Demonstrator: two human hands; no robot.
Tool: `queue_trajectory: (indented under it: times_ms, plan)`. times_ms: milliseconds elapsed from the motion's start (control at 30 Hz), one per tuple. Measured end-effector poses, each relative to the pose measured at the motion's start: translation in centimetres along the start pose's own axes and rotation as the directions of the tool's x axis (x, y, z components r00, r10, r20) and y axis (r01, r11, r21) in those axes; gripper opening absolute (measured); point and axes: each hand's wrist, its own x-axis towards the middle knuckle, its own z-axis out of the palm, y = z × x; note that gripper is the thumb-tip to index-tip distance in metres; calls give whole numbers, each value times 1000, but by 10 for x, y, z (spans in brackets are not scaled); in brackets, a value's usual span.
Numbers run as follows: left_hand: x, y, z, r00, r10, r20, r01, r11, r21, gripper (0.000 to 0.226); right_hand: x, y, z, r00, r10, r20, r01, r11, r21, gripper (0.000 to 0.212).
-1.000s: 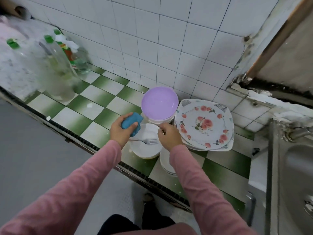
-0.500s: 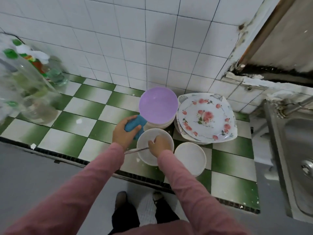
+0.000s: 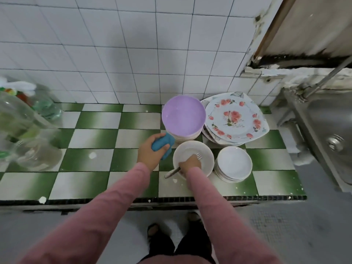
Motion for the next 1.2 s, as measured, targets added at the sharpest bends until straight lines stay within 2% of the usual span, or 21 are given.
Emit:
queue_trajectory:
  times_ms: [133,267,333,433,500,600,667,767,833,900,1067,1200]
  plan:
    - [-1,2,-5,999,-6,36,6,1000,-22,34,-3,-1,-2,997,65,-30,-62,993,102,81]
    - [-4,6,-8,998,-3,56,5,999,-33,33,-5,0,-6,996,36,-84,-39,998,-43,86]
    - [-5,7,-9,998,3,61,0,999,-49,32,-4,1,-5,994,23,-106,-30,997,-70,75]
    - [-5,10,-11,998,14,61,-10,998,-68,32,-2,4,-3,995,-30,-92,29,1000,-5,47]
    - [-6,11,-13,998,22,62,-17,997,-73,32,-7,3,-6,996,-44,-81,43,999,-3,38]
    - [-6,11,-15,997,21,71,-15,996,-83,32,-8,3,-10,996,-33,-79,34,999,12,7]
    - [-6,12,-15,997,15,74,-7,995,-101,32,-6,1,-11,995,32,-97,-32,999,-5,19]
    - [-8,12,-13,997,6,80,2,995,-95,33,-12,-2,-13,990,83,-110,-79,996,43,4]
    - [-9,13,-11,996,14,85,-7,996,-86,33,-8,1,-16,992,86,-93,-77,992,102,26]
    - [-9,14,-9,996,24,89,-15,996,-93,34,-4,2,-22,993,81,-88,-67,987,149,38]
    - [-10,21,-1,997,22,77,-13,993,-116,36,-18,-9,-43,995,54,-79,-33,967,252,25]
    - [-7,29,11,999,18,36,-13,991,-131,40,-25,-16,-65,998,-16,-65,32,966,256,40]
